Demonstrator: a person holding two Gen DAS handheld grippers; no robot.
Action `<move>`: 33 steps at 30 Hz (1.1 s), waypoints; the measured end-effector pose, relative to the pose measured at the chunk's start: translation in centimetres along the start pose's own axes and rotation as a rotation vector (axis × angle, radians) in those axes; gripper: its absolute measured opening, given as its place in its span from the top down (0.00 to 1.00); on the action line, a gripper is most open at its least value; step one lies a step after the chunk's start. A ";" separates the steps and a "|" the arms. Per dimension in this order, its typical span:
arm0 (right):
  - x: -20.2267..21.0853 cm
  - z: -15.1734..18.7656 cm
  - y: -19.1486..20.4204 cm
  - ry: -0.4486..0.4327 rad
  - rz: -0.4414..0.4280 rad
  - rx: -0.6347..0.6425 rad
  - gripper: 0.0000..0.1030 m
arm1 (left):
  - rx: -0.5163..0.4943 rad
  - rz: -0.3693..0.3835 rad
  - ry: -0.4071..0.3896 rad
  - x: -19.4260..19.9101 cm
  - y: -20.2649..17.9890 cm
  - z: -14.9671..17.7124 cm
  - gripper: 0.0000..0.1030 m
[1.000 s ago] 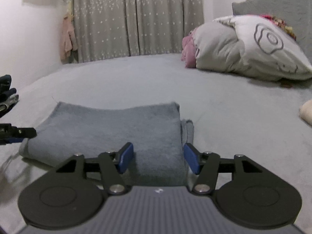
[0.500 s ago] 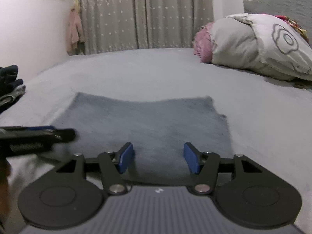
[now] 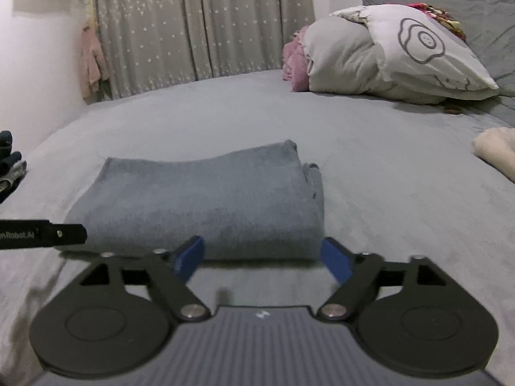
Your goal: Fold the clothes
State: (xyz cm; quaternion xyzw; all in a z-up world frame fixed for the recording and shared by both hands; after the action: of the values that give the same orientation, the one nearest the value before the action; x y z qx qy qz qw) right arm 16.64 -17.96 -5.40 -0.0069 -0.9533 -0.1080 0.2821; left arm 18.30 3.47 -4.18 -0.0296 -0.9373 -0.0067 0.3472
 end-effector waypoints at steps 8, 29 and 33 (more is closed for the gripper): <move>3.9 1.1 0.5 0.068 0.008 -0.006 0.00 | -0.056 -0.026 0.023 4.4 -2.8 1.0 0.01; 12.2 2.4 0.5 0.054 0.060 0.050 0.00 | 0.047 -0.051 0.027 11.9 -3.5 4.5 0.01; 12.9 2.5 0.6 0.052 0.060 0.061 0.00 | 0.067 -0.044 0.034 12.2 -3.2 4.5 0.01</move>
State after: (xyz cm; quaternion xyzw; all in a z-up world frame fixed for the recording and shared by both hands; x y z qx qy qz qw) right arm 4.48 -17.50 -0.40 -0.0238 -0.9479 -0.0705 0.3099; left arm 5.89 1.04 0.38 0.0031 -0.9313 0.0166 0.3638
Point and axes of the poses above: each gripper's, at about its wrist camera, not at the fingertips, and x roughly against the way its jaws point, y to its left, z to its underside, the point moved 9 cm from there along -x, roughly the way its jaws point, and after that the axes turned 6 degrees about -x, right-handed, at the moved point
